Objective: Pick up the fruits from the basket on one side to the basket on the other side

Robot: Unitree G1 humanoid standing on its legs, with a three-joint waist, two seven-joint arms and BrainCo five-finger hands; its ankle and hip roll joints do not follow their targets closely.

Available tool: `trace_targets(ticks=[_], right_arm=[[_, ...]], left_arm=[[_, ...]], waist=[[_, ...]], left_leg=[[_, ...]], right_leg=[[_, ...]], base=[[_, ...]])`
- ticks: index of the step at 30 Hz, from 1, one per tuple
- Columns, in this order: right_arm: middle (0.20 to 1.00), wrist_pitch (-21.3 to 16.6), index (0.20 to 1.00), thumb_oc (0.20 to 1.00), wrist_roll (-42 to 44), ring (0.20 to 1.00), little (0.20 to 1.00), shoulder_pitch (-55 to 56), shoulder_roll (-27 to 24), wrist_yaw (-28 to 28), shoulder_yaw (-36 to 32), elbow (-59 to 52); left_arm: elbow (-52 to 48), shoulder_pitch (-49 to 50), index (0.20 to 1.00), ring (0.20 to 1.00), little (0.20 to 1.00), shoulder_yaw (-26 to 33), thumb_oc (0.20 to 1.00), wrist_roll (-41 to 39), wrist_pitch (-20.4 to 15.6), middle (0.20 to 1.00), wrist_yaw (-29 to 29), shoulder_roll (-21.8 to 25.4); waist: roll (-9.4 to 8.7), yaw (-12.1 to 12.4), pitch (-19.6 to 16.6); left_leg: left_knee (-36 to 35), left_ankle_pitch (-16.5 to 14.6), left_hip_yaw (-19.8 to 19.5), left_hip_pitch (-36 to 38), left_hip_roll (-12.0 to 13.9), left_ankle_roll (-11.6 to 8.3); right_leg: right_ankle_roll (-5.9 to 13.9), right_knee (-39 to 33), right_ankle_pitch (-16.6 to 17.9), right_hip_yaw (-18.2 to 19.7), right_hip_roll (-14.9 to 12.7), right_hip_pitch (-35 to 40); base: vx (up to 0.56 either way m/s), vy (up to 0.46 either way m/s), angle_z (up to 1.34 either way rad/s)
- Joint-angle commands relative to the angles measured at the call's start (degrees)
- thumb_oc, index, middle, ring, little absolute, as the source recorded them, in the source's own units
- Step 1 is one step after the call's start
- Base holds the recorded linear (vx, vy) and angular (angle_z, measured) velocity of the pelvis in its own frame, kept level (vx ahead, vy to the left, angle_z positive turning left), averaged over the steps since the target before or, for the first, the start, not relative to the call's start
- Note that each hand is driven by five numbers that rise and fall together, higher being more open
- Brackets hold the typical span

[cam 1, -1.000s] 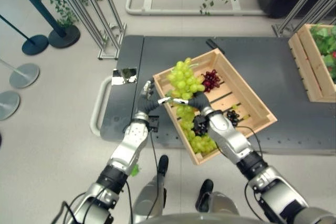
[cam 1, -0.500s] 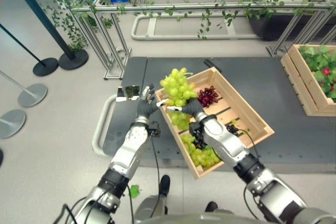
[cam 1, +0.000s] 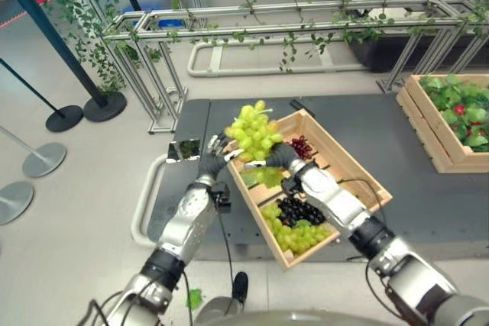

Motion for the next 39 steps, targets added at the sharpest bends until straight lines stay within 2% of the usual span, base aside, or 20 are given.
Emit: trace_targets(ticks=[1, 8, 10, 19, 25, 29, 31, 32, 33, 34, 35, 39], right_arm=[[0.2, -3.95, 0.2, 0.2, 1.82, 0.2, 0.2, -7.01, 3.1, -0.69, -1.1, -6.31], [0.2, -5.1, 0.2, 0.2, 5.3, 0.2, 0.2, -9.23, -0.34, -2.56, -5.65, -7.61], [0.2, -5.2, 0.2, 0.2, 7.59, 0.2, 0.2, -11.87, -3.56, -3.5, -6.37, -5.7], [0.2, -5.32, 0.2, 0.2, 11.25, 0.2, 0.2, -10.16, -10.63, -4.11, -11.64, -3.19], [0.2, -5.4, 0.2, 0.2, 12.58, 0.2, 0.2, -8.94, -12.1, -4.2, -13.53, -2.07], [0.2, -5.02, 0.2, 0.2, 14.03, 0.2, 0.2, -10.86, -9.02, -3.64, -10.88, 0.05], [0.2, -4.76, 0.2, 0.2, 14.1, 0.2, 0.2, -12.38, -6.0, -3.47, -8.43, 1.36], [0.2, -4.39, 0.2, 0.2, 13.6, 0.2, 0.2, -13.3, -2.65, -3.15, -6.4, 2.53], [0.2, -4.41, 0.2, 0.2, 13.58, 0.2, 0.2, -13.36, -2.62, -3.15, -6.39, 2.58], [0.2, -4.27, 0.2, 0.2, 11.78, 0.2, 0.2, -14.08, 0.13, -3.23, -4.57, 3.26], [0.2, -4.28, 0.2, 0.2, 11.75, 0.2, 0.2, -14.13, 0.15, -3.24, -4.56, 3.3], [0.2, -3.91, 0.2, 0.2, 9.37, 0.2, 0.2, -14.28, 5.33, -3.09, -1.0, 4.27]], left_arm=[[-2.04, -1.85, 1.0, 1.0, 1.0, 0.97, 1.0, 5.64, -2.26, 1.0, 0.32, 0.75], [-3.32, 2.14, 1.0, 1.0, 1.0, 2.91, 1.0, 8.22, -2.01, 1.0, -0.05, 1.46], [-3.64, 3.44, 1.0, 1.0, 1.0, 3.53, 1.0, 8.52, -2.16, 1.0, -0.74, 2.42], [-6.94, 7.87, 1.0, 1.0, 1.0, 8.84, 1.0, 7.65, -2.55, 1.0, -1.03, 3.81], [-7.39, 8.7, 1.0, 1.0, 1.0, 9.93, 1.0, 8.04, -2.43, 1.0, -1.43, 4.09], [-5.49, 6.0, 1.0, 1.0, 1.0, 8.07, 1.0, 9.16, -2.0, 1.0, -0.96, 3.66], [-3.28, 3.01, 1.0, 1.0, 1.0, 5.87, 1.0, 9.94, -1.76, 1.0, -0.39, 2.76], [-1.35, 0.46, 1.0, 1.0, 1.0, 3.72, 1.0, 10.64, -1.47, 1.0, -0.16, 1.76], [-1.24, 0.38, 1.0, 1.0, 1.0, 3.73, 1.0, 10.64, -1.53, 1.0, -0.15, 1.75], [0.21, -2.09, 1.0, 1.0, 1.0, 2.1, 1.0, 10.58, -1.5, 1.0, 0.58, 0.62], [0.32, -2.18, 1.0, 1.0, 1.0, 2.09, 1.0, 10.58, -1.56, 1.0, 0.59, 0.61], [1.52, -5.6, 1.0, 1.0, 1.0, -0.82, 1.0, 9.36, -1.51, 1.0, 1.31, -1.24]], waist=[[-3.79, -0.79, -2.0], [-3.77, -0.36, -2.94], [-3.98, 0.02, -3.52], [-4.24, 0.66, -4.72], [-4.35, 0.72, -5.24], [-4.25, 0.59, -5.37], [-4.17, 0.34, -5.44], [-4.09, 0.09, -5.46], [-4.09, 0.08, -5.42], [-3.93, -0.19, -5.56], [-3.93, -0.19, -5.52], [-3.73, -0.49, -5.49]], left_leg=[[5.56, -12.0, -0.48, 1.46, -1.11, -1.4], [5.77, -12.38, -0.14, 2.36, -0.88, -1.6], [5.73, -12.32, -0.18, 2.59, -0.73, -1.85], [5.1, -12.37, -0.41, 3.88, -0.39, -2.14], [5.03, -12.6, -0.87, 4.32, -0.63, -2.14], [5.22, -12.74, -0.83, 4.63, -0.74, -2.14], [5.26, -12.77, -0.77, 4.82, -0.71, -2.17], [5.28, -12.79, -0.62, 4.96, -0.68, -2.13], [5.28, -12.79, -0.62, 4.98, -0.68, -2.13], [5.28, -12.78, -0.57, 5.04, -0.7, -2.12], [5.27, -12.79, -0.56, 5.05, -0.69, -2.12], [5.33, -12.83, -0.47, 5.13, -0.65, -2.03]], right_leg=[[5.16, -3.89, 4.29, -0.82, -5.94, 2.31], [4.87, -4.57, 3.76, -0.84, -5.49, 3.85], [4.77, -5.29, 3.74, -1.01, -5.26, 4.55], [4.57, -6.64, 3.77, -1.77, -4.82, 6.57], [4.48, -6.92, 3.66, -2.04, -4.84, 7.33], [4.35, -6.94, 3.53, -2.04, -4.88, 7.78], [4.25, -6.96, 3.41, -1.89, -4.84, 7.96], [4.19, -7.0, 3.3, -1.77, -4.74, 8.14], [4.19, -7.0, 3.29, -1.77, -4.74, 8.15], [4.13, -6.98, 3.28, -1.59, -4.67, 8.14], [4.13, -6.98, 3.28, -1.59, -4.67, 8.15], [4.06, -6.76, 3.23, -1.53, -4.73, 8.01]], base=[[0.0, 0.0, 0.0], [0.01, -0.009, -0.03], [0.0, 0.0, 0.0], [0.0, -0.001, 0.0], [0.0, 0.0, 0.0], [0.0, 0.0, 0.0], [0.0, 0.0, 0.0], [0.0, 0.0, 0.0], [0.0, 0.0, 0.0], [0.0, 0.0, 0.0], [0.0, 0.0, 0.0], [0.0, 0.0, 0.0]])
